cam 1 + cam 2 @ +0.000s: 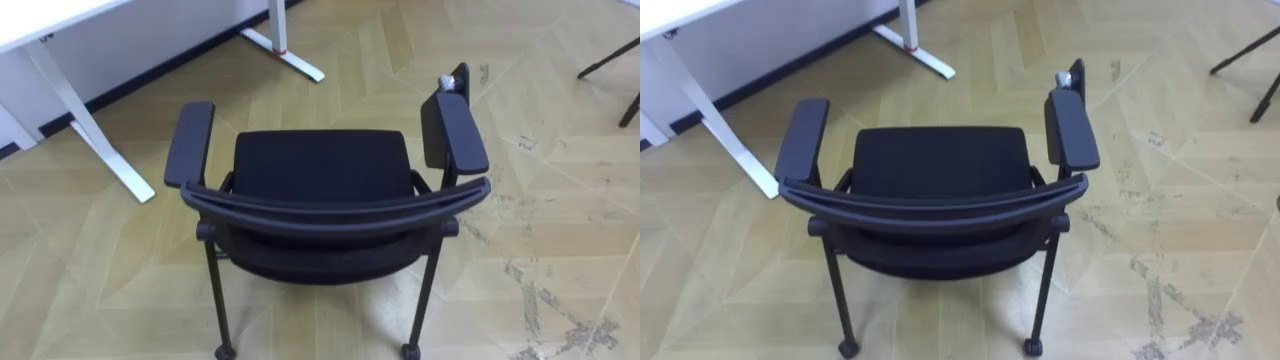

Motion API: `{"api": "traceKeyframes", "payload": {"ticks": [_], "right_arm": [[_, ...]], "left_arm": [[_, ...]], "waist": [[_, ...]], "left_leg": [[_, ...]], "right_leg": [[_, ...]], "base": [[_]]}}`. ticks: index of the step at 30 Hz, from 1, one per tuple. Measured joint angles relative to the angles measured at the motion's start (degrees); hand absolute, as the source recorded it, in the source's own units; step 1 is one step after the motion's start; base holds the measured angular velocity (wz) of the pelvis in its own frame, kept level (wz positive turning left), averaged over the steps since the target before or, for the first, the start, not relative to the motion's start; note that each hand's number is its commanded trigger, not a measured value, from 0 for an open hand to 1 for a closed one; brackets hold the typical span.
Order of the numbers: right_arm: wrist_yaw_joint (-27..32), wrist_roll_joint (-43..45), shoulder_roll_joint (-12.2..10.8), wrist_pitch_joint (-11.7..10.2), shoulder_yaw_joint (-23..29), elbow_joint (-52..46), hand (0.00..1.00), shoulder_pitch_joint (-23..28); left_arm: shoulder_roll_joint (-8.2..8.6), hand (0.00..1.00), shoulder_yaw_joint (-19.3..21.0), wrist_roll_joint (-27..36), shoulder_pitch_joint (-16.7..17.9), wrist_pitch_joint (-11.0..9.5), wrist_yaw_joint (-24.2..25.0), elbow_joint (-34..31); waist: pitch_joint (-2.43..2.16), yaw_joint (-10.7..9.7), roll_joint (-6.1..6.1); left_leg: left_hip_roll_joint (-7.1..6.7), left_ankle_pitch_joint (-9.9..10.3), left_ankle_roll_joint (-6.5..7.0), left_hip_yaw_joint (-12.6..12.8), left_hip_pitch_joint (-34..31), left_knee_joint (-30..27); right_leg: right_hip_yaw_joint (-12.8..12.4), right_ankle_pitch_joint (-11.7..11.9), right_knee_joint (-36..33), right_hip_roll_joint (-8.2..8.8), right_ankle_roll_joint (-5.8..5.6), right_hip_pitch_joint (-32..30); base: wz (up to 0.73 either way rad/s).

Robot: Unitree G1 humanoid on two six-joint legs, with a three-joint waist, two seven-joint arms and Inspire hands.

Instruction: Push chair

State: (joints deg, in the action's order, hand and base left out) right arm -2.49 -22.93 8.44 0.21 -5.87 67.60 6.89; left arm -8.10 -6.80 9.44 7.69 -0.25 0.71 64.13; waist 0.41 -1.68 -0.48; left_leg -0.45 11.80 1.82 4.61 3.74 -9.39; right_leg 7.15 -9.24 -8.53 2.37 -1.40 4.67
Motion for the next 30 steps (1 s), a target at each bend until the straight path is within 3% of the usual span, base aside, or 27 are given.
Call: {"api": "traceKeyframes", "payload": {"ticks": [7,16,30], "right_arm": [[0.5,1.0,-0.3,1.2,2.8,1.0,0.0,0.0],[4.6,-2.3,-0.3,3.6,10.1,1.5,0.0,2.0],[6.2,-1.8,-0.4,6.1,12.1,2.1,0.0,3.2]], "left_arm": [[0.74,0.0,3.4,0.0,0.0,0.7,-0.6,0.0],[2.09,0.0,10.8,0.5,1.8,2.8,-2.1,0.0],[2.12,0.0,13.5,1.2,2.3,4.9,-5.8,0.1]], "waist": [[0.13,0.1,0.13],[-0.22,-1.0,0.23],[-0.18,-0.8,0.08]], "left_leg": [[0.01,0.1,0.01,0.1,0.9,0.8],[0.04,0.1,-0.04,-0.1,0.9,0.2],[0.03,0.1,-0.04,0.0,2.0,0.8]], "right_leg": [[0.0,-0.1,-0.1,-0.04,-0.23,0.5],[0.9,-0.2,-0.1,-0.02,-0.22,0.8],[0.6,-0.2,-0.1,-0.04,-0.22,1.9]], "base": [[-0.02],[0.01],[0.0]]}}
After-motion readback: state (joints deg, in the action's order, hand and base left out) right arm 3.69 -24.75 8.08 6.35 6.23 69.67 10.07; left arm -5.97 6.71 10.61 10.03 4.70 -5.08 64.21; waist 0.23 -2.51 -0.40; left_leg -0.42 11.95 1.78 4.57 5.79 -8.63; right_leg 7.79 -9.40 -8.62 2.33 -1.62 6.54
